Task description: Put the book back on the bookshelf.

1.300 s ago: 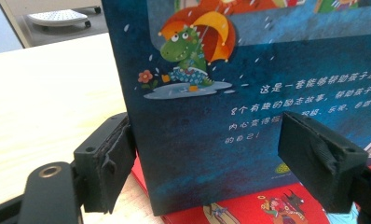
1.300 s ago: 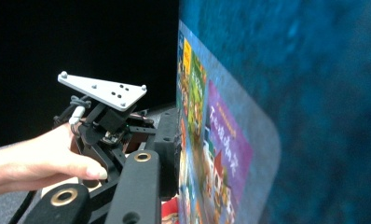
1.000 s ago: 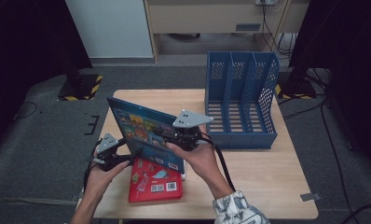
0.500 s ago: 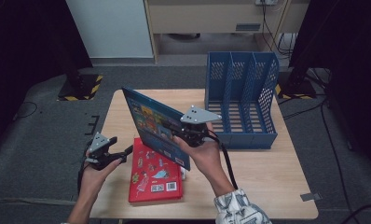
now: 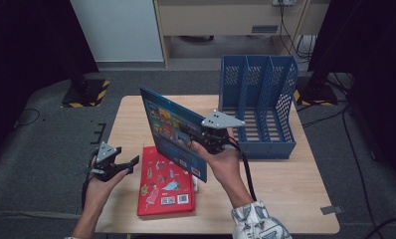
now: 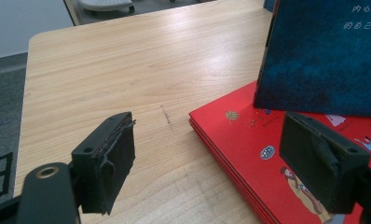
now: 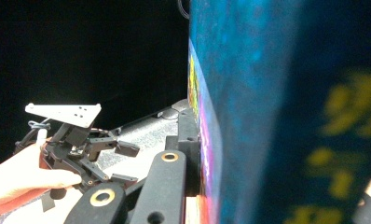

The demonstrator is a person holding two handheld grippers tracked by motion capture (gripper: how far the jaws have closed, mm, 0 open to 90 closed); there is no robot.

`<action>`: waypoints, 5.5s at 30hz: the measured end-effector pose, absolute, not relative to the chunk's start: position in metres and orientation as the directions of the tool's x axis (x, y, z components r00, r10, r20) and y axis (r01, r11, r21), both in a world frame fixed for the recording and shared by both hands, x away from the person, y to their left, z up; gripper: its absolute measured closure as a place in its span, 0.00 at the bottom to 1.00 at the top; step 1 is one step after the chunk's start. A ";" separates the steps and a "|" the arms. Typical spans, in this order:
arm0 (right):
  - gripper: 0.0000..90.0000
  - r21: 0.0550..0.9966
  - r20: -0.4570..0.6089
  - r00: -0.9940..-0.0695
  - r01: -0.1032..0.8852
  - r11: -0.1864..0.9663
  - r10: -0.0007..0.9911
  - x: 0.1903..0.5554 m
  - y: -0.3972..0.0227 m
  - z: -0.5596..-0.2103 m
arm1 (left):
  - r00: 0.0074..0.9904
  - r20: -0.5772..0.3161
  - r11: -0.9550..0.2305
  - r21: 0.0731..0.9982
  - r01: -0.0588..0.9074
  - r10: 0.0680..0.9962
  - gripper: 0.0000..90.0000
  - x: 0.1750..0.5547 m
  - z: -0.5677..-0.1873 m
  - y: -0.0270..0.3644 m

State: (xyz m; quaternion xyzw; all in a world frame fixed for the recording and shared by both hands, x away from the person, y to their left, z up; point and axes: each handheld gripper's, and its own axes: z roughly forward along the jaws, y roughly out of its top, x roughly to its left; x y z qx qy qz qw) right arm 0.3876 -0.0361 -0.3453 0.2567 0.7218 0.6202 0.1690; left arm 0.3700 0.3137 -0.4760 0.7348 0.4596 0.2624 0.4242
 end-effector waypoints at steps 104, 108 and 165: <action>0.92 0.985 0.143 -0.431 0.153 -0.084 0.891 0.404 -0.200 -0.279 | 0.319 0.034 -0.226 0.777 0.588 0.947 0.04 0.382 -0.508 0.338; 0.92 0.985 0.127 -0.417 0.157 -0.067 0.900 0.417 -0.197 -0.278 | 0.312 0.036 -0.221 0.781 0.584 0.949 0.04 0.382 -0.507 0.339; 0.92 0.980 0.117 -0.333 0.192 -0.054 0.936 0.515 -0.157 -0.330 | 0.332 0.035 -0.235 0.777 0.583 0.942 0.05 0.383 -0.509 0.335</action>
